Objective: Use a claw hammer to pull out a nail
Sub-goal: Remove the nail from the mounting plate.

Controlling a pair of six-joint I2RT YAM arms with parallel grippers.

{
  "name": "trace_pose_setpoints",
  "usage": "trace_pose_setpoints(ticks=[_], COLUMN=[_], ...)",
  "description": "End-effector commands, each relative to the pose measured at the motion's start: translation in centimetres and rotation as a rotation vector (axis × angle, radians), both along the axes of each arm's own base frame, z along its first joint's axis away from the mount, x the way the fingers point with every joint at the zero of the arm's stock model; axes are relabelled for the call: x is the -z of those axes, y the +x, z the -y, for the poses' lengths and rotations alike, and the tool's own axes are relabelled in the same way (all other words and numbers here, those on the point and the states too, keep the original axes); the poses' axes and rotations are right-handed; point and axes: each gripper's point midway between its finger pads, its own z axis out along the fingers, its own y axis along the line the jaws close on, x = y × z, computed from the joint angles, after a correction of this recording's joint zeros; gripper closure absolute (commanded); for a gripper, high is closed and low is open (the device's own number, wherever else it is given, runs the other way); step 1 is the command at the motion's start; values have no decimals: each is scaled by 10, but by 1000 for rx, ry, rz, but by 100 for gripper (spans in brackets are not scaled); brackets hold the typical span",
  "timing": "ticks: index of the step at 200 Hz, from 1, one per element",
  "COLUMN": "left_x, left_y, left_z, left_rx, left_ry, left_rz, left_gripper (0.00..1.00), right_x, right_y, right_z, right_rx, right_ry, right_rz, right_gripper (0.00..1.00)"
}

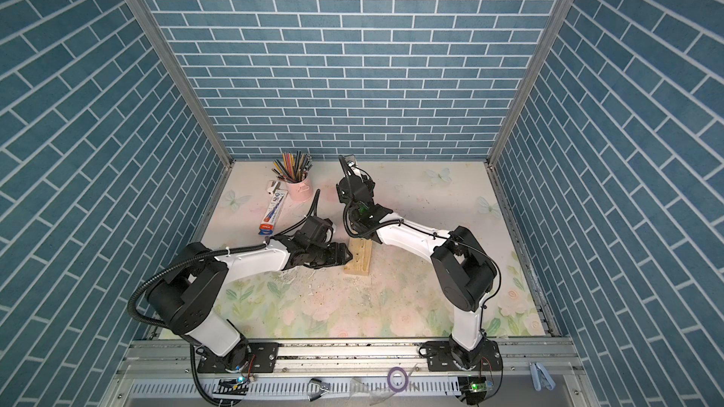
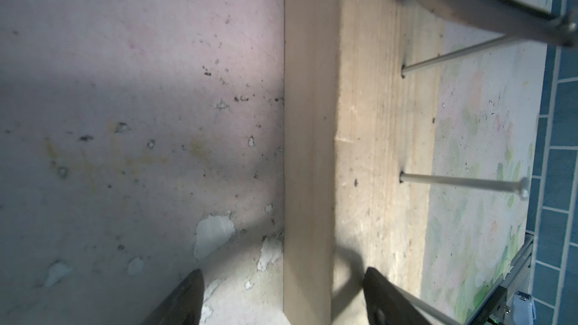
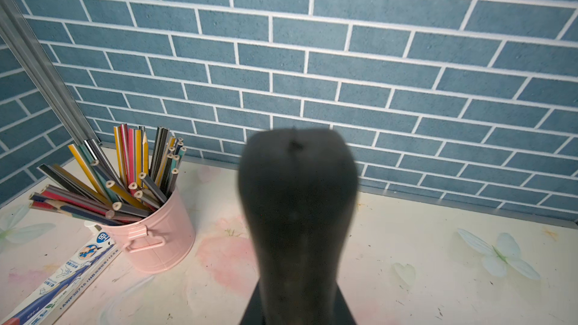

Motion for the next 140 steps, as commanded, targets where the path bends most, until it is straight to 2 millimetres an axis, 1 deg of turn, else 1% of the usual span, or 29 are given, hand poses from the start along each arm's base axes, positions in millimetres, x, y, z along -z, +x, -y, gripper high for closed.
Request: trace_pose_setpoints(ticks=[1,19,45,60,89,104,140], left_x=[31,30,38,42,45,47,51], left_y=[-16,-16,-20,-21,-22,-21,-23], left_z=[-24,-24,-29,-31,-32,-33,-36], left_rx=[-11,-4,-2,-3,2,3,12], left_ry=[120,129,159,176,198,211,236], left_rz=[-70,-66,-82,-89,-87,-86,-91], left_gripper=[20,20,20,19,20,20,20], right_x=[-25,-23,-20,-16,-22,-26,-27], right_y=[7,10,16,22,36,43,58], right_z=[0,0,0,2,11,14,23], right_rx=[7,9,10,20,2,-6,3], right_ry=[74,75,67,69,138,135,126], right_rz=[15,-5,-39,-88,-179,-202,-259], right_gripper=[100,100,100,100,100,100,100])
